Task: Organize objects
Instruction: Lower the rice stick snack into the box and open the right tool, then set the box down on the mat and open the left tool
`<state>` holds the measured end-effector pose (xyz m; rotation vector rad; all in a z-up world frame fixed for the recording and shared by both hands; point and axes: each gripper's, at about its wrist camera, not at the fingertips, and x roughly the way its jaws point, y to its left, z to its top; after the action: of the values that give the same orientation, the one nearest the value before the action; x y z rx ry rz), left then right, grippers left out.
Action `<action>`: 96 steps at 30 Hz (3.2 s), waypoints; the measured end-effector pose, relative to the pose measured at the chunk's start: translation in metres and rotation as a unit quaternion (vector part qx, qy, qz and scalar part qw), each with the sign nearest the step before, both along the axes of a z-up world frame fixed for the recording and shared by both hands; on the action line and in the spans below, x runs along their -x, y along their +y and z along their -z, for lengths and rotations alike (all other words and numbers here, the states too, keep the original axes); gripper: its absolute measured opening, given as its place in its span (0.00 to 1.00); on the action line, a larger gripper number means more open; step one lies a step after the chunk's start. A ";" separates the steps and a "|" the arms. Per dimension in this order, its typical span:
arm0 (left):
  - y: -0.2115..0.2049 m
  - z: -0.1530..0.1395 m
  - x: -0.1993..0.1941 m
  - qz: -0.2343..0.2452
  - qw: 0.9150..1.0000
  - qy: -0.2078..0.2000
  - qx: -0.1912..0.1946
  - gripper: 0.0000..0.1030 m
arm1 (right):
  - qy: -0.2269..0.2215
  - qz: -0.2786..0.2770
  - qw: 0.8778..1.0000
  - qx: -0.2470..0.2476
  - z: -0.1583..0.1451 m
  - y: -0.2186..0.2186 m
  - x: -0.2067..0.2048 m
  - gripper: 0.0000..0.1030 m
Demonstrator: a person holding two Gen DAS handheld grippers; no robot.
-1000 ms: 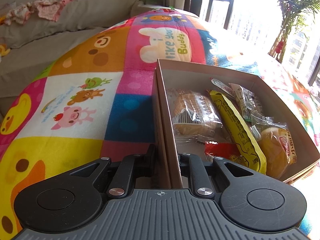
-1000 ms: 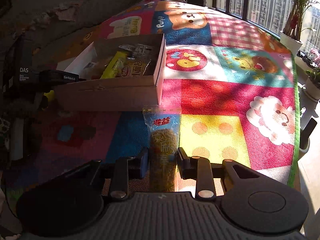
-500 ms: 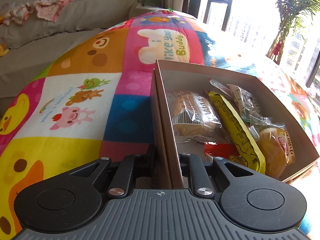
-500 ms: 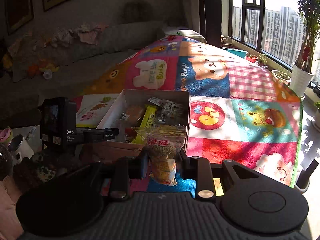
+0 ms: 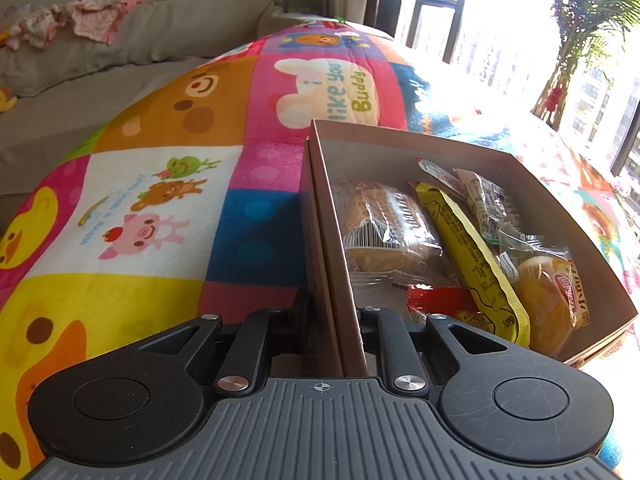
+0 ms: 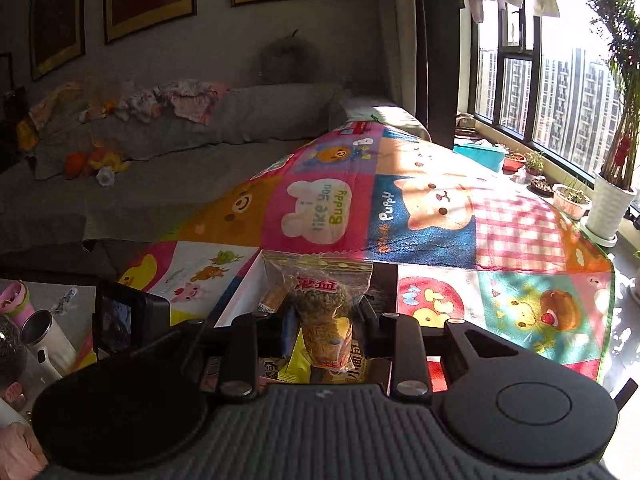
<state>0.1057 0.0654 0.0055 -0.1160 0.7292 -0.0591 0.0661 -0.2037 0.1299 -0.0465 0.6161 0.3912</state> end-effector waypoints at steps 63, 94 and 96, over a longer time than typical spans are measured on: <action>0.000 0.000 -0.070 0.017 0.999 -0.004 -0.050 0.32 | 0.027 0.064 0.998 0.008 0.144 -0.006 -0.059 0.81; -0.055 0.012 0.112 0.012 0.996 -0.053 -0.071 0.33 | 0.037 0.130 0.990 0.037 0.186 -0.027 0.012 1.00; -0.058 0.012 0.113 0.010 0.996 -0.053 -0.076 0.33 | 0.031 0.141 0.989 0.042 0.186 -0.023 0.015 1.00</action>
<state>-0.0071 0.0076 -0.0068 0.0405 0.6269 -0.0286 0.0510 -0.2270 -0.0564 -0.0279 0.6905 0.0924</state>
